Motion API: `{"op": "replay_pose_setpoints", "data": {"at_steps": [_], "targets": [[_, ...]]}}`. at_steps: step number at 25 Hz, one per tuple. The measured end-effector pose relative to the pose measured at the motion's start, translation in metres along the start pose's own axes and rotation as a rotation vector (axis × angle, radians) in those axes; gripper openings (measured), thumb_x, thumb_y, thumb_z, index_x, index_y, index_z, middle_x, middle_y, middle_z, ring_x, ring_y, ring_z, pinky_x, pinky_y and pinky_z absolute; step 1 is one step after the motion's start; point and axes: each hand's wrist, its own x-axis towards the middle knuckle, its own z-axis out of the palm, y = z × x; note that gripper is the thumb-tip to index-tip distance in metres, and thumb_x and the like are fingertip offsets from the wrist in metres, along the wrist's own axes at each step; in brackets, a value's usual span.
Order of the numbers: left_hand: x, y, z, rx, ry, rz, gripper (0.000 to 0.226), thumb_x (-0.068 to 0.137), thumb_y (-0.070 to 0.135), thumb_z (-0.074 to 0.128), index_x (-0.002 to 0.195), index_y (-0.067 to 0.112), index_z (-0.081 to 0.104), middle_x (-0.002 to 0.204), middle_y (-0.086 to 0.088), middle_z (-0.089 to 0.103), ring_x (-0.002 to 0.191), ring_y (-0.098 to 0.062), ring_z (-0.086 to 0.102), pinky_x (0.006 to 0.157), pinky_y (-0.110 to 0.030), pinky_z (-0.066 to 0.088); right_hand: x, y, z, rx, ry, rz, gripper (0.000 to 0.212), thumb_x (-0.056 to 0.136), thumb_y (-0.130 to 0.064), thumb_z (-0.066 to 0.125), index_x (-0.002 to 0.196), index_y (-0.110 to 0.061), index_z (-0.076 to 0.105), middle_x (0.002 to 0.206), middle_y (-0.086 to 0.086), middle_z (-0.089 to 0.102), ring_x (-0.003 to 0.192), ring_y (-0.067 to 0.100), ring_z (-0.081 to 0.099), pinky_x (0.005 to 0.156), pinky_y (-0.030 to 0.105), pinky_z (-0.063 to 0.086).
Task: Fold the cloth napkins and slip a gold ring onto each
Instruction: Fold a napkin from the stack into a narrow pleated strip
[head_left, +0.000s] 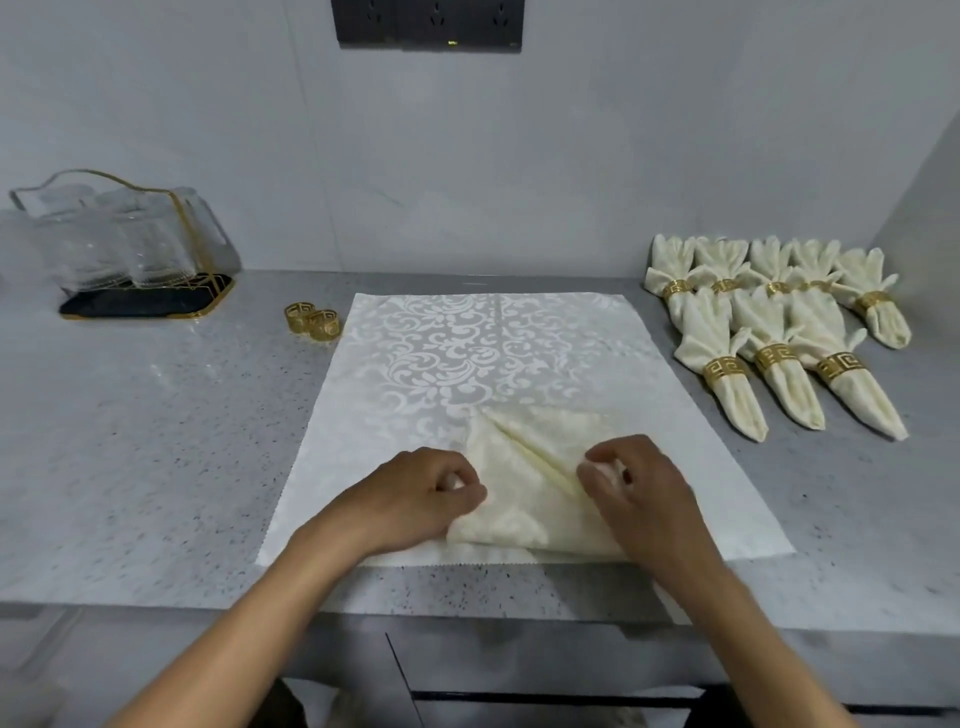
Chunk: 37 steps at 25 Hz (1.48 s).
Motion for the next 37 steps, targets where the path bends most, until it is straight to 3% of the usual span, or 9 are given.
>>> {"op": "replay_pose_setpoints", "data": {"at_steps": [6, 12, 16, 19, 25, 28, 31, 33, 37], "targets": [[-0.012, -0.016, 0.040, 0.391, 0.198, 0.373, 0.047, 0.094, 0.054, 0.040, 0.135, 0.034, 0.054, 0.147, 0.020, 0.037, 0.134, 0.000, 0.027, 0.107, -0.021, 0.022, -0.002, 0.024, -0.018, -0.088, -0.181, -0.144, 0.027, 0.087, -0.049, 0.065, 0.105, -0.029, 0.069, 0.111, -0.019, 0.062, 0.106, 0.005, 0.051, 0.094, 0.029, 0.042], [-0.013, -0.026, 0.041, 0.493, 0.100, 0.333, 0.072, 0.086, 0.073, 0.028, 0.149, 0.038, 0.034, 0.158, 0.021, 0.019, 0.144, -0.001, 0.011, 0.111, -0.024, 0.009, -0.008, 0.038, 0.005, -0.211, 0.013, -0.300, 0.020, 0.080, -0.041, 0.072, 0.093, -0.026, 0.067, 0.092, -0.013, 0.061, 0.085, 0.015, 0.054, 0.073, 0.037, 0.045], [-0.008, -0.025, 0.036, 0.482, 0.165, 0.397, 0.058, 0.090, 0.055, 0.046, 0.144, 0.034, 0.042, 0.151, 0.018, 0.039, 0.137, -0.002, 0.027, 0.104, -0.023, 0.016, -0.010, 0.037, 0.008, -0.278, 0.061, -0.325, 0.015, 0.083, -0.032, 0.075, 0.087, -0.027, 0.062, 0.084, -0.013, 0.057, 0.076, 0.014, 0.050, 0.068, 0.032, 0.036], [0.000, -0.020, 0.035, 0.391, 0.219, 0.406, 0.038, 0.088, 0.034, 0.057, 0.127, 0.035, 0.052, 0.117, 0.015, 0.062, 0.117, 0.001, 0.042, 0.098, -0.025, 0.023, -0.012, 0.036, 0.009, -0.284, 0.068, -0.346, 0.014, 0.085, -0.028, 0.073, 0.089, -0.028, 0.059, 0.085, -0.014, 0.056, 0.075, 0.012, 0.051, 0.069, 0.031, 0.033], [0.017, -0.023, 0.036, 0.149, 0.227, 0.355, 0.026, 0.088, 0.042, 0.056, 0.100, 0.022, 0.067, 0.106, 0.019, 0.057, 0.099, 0.001, 0.049, 0.094, -0.027, 0.033, -0.023, 0.031, 0.002, -0.330, 0.110, -0.472, 0.031, 0.097, -0.045, 0.049, 0.087, -0.024, 0.070, 0.096, -0.006, 0.055, 0.081, 0.017, 0.048, 0.072, 0.036, 0.038], [0.020, -0.019, 0.038, 0.007, 0.225, 0.260, 0.027, 0.093, 0.034, 0.060, 0.079, 0.012, 0.057, 0.079, 0.007, 0.052, 0.075, -0.005, 0.047, 0.074, -0.028, 0.035, -0.025, 0.034, 0.001, -0.360, 0.066, -0.493, 0.036, 0.099, -0.049, 0.043, 0.088, -0.027, 0.070, 0.086, -0.010, 0.054, 0.075, 0.014, 0.048, 0.070, 0.037, 0.039], [0.028, -0.010, 0.038, -0.108, 0.306, 0.175, 0.009, 0.092, 0.026, 0.064, 0.096, 0.028, 0.056, 0.068, 0.006, 0.057, 0.062, -0.007, 0.053, 0.065, -0.027, 0.043, -0.021, 0.036, 0.001, -0.271, 0.091, -0.414, 0.023, 0.098, -0.040, 0.048, 0.094, -0.026, 0.065, 0.077, -0.014, 0.059, 0.068, 0.010, 0.052, 0.069, 0.035, 0.041], [0.031, -0.007, 0.038, -0.123, 0.340, 0.166, 0.027, 0.090, 0.023, 0.068, 0.107, 0.035, 0.051, 0.071, 0.007, 0.060, 0.063, -0.007, 0.058, 0.063, -0.021, 0.044, -0.019, 0.034, 0.001, -0.230, 0.112, -0.384, 0.012, 0.095, -0.034, 0.051, 0.093, -0.026, 0.061, 0.071, -0.015, 0.058, 0.063, 0.009, 0.051, 0.069, 0.032, 0.040], [0.034, -0.005, 0.044, 0.171, 0.448, 0.291, 0.015, 0.085, 0.022, 0.074, 0.097, 0.029, 0.067, 0.084, 0.013, 0.052, 0.068, -0.007, 0.054, 0.063, -0.021, 0.038, -0.021, 0.036, 0.004, -0.374, 0.131, -0.464, 0.016, 0.089, -0.030, 0.057, 0.078, -0.022, 0.065, 0.081, -0.007, 0.055, 0.070, 0.016, 0.046, 0.066, 0.034, 0.038]]}}
